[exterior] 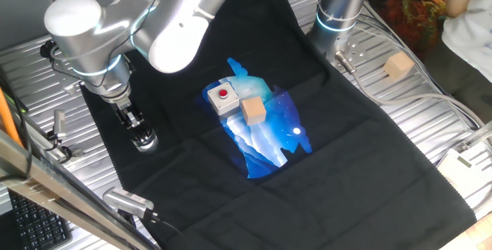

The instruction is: Screw the lid onto the jar

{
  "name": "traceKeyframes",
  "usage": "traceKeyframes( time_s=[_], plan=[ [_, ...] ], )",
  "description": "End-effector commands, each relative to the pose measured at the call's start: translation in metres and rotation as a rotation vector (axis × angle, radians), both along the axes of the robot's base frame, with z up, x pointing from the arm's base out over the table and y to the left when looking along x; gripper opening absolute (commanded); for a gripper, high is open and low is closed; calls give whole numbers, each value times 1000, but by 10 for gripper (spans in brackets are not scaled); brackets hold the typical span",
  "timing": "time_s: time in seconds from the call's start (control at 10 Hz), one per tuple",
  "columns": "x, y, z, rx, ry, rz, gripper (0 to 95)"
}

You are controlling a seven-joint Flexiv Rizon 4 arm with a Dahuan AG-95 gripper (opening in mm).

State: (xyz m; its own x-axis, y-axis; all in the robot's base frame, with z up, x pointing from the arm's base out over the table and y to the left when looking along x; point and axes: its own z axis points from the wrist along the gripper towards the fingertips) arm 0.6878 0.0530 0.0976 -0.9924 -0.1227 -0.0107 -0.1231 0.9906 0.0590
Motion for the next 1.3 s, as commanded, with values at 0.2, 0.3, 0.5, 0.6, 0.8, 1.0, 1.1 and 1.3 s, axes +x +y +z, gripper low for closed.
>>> traceKeyframes(
  time_s=[0.2, 0.3, 0.5, 0.6, 0.8, 1.0, 1.1, 1.3],
  plan=[
    [0, 0, 0, -21, 0, 6, 760],
    [1, -1, 1, -28, 3, 9, 760],
    [3, -4, 9, -30, 8, 17, 950],
    [4, -6, 15, -26, 12, 20, 950],
    [2, -8, 42, -17, 18, 22, 950],
    [-15, -5, 78, -17, 27, 10, 760],
    [-32, -5, 94, -16, 25, 6, 760],
    [-77, -11, 114, -4, -12, -18, 760]
  ],
)
